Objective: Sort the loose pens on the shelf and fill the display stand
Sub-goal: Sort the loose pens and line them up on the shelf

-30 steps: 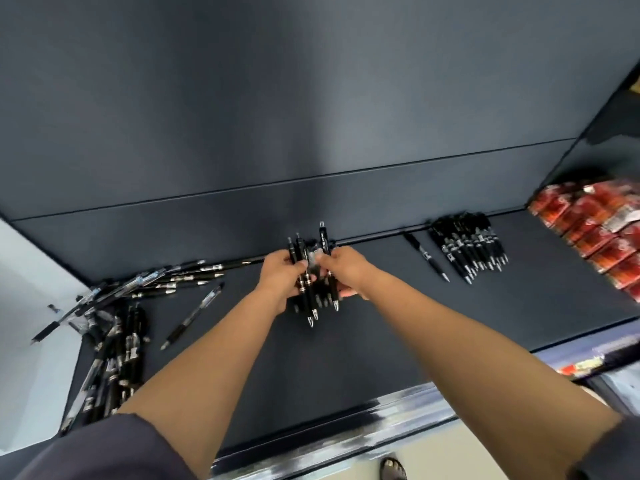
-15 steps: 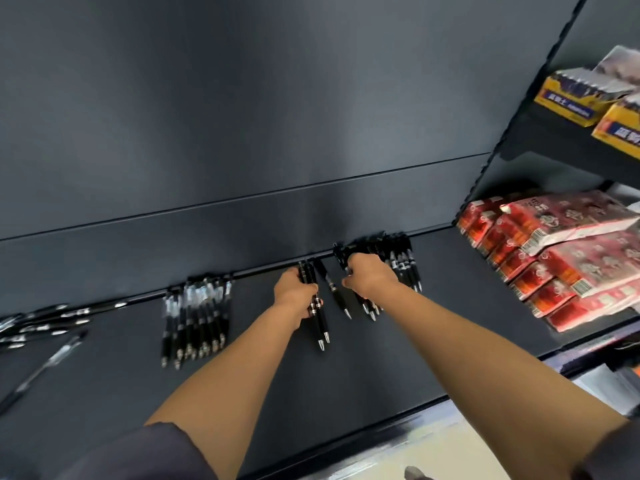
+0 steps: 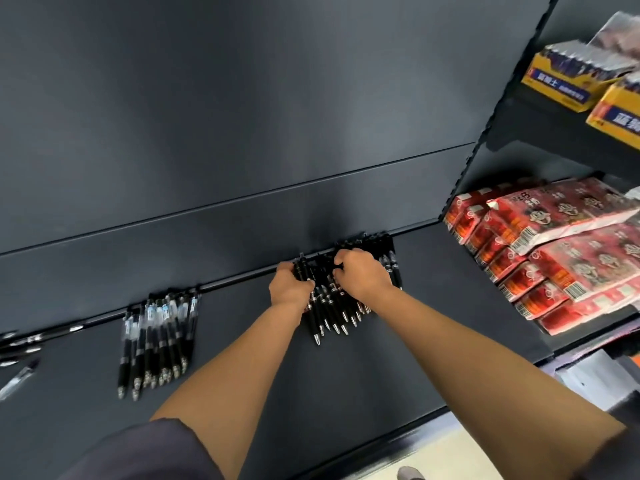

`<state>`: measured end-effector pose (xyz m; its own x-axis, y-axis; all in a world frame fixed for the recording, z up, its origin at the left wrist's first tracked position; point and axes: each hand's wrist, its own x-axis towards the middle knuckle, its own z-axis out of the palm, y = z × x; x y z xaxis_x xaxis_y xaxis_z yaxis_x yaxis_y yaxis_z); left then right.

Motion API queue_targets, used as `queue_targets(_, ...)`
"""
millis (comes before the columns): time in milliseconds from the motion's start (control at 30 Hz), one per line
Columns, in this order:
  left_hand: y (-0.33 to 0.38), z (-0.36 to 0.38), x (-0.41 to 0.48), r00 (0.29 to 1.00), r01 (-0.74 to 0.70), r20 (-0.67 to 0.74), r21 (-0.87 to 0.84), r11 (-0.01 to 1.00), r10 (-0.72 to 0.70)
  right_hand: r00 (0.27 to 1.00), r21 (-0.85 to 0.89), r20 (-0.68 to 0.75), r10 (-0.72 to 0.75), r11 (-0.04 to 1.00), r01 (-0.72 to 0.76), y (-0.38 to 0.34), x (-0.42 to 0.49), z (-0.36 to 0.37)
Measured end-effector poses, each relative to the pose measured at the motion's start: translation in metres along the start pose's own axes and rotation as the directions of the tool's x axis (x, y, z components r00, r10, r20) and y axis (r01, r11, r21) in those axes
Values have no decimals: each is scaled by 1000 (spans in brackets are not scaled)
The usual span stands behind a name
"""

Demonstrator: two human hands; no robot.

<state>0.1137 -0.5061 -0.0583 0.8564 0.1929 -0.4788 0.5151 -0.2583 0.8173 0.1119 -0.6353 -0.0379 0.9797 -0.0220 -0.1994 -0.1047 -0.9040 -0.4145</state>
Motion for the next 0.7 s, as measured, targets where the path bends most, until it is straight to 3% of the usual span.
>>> queue_targets(167, 14, 5, 7, 993, -117, -9, 121, 986, 119, 999, 16, -17, 31, 999, -31, 4, 3, -8)
queue_targets(367, 26, 23, 8, 991, -36, 125, -12, 999, 37, 996, 111, -4, 85, 990, -84, 5, 6, -14)
queue_targets(700, 24, 20, 4, 984, -161, 97, 110, 981, 150, 998, 4, 30, 55, 998, -55, 3, 7, -5)
